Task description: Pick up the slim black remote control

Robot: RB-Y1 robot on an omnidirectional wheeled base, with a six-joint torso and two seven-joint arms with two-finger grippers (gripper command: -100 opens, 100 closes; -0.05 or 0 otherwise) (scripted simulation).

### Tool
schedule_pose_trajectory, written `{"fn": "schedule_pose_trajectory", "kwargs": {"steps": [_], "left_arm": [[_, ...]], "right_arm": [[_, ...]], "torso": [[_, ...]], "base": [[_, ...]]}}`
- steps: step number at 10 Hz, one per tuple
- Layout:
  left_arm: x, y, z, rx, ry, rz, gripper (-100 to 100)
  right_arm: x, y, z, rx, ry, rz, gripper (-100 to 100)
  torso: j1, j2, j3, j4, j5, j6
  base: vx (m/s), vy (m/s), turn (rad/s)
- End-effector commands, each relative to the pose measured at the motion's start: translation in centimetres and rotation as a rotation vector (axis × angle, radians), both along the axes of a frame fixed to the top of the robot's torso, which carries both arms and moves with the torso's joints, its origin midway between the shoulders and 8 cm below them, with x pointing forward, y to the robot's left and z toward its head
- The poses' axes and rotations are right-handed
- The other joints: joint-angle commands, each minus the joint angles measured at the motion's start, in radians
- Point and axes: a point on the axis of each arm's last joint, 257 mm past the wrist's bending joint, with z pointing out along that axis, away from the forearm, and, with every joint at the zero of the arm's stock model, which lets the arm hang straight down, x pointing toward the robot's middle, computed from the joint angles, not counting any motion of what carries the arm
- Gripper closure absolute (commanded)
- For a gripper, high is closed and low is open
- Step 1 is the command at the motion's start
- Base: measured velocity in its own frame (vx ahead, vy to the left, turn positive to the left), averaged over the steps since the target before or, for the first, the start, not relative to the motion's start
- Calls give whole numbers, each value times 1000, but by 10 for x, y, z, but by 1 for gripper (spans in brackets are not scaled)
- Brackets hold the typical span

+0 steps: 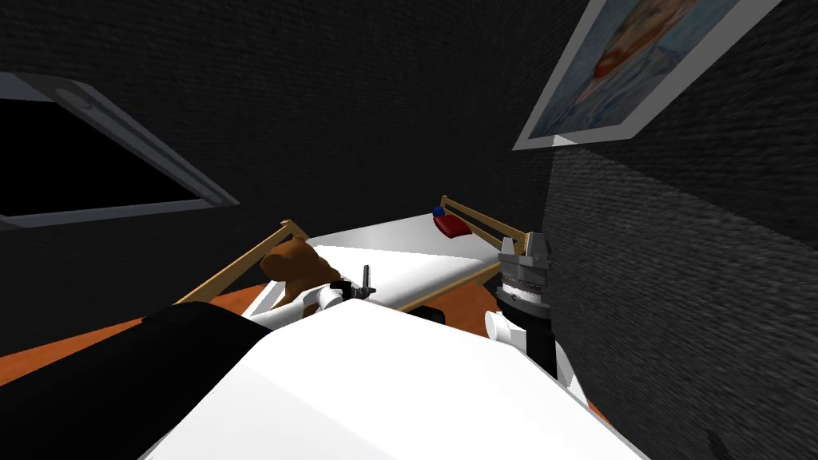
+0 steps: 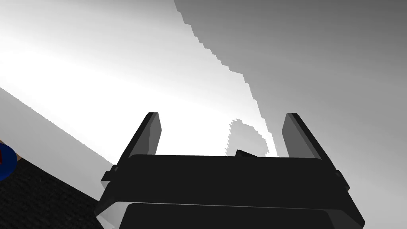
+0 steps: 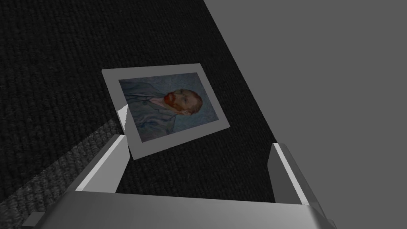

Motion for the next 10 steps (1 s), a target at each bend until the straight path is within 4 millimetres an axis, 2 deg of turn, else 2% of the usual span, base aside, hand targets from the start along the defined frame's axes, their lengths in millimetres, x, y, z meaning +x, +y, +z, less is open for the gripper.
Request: {"fn": "schedule_pose_trajectory", "kwargs": {"steps": [1,3,4,5,7,8,9,10], "left_arm": [[-29,26,-9,50,88,-18,-100],[-56,59,-12,110,172,-37,-100],[-56,59,-12,110,172,-37,-100],[-75,83,-11,153,231,-49,-100],[-89,108,-7,196,280,-59,-100],[-81,100,-7,180,260,-56,-100],[-82,101,-7,183,264,-57,0],[-85,98,-15,181,261,-50,-100]], "right_arm": [[0,0,0,0,0,0,0],[0,0,0,0,0,0,0],[0,0,0,0,0,0,0],[0,0,0,0,0,0,0],[0,0,0,0,0,0,0],[0,0,0,0,0,0,0],[0,0,0,0,0,0,0],[0,0,0,0,0,0,0]], "torso": [[0,0,0,0,0,0],[0,-3,-2,-1,0,0],[-1,-3,-2,-1,0,0],[-2,0,0,0,0,-1],[-2,-2,-1,0,-1,0],[-2,-3,-2,-1,0,-1],[-3,2,1,0,0,-1],[-3,6,3,1,-1,-1]], "base": [[181,31,-199],[174,23,-190],[108,10,-53],[133,-9,-202],[169,17,-186],[74,14,-28],[14,3,4],[7,16,-52]]}}
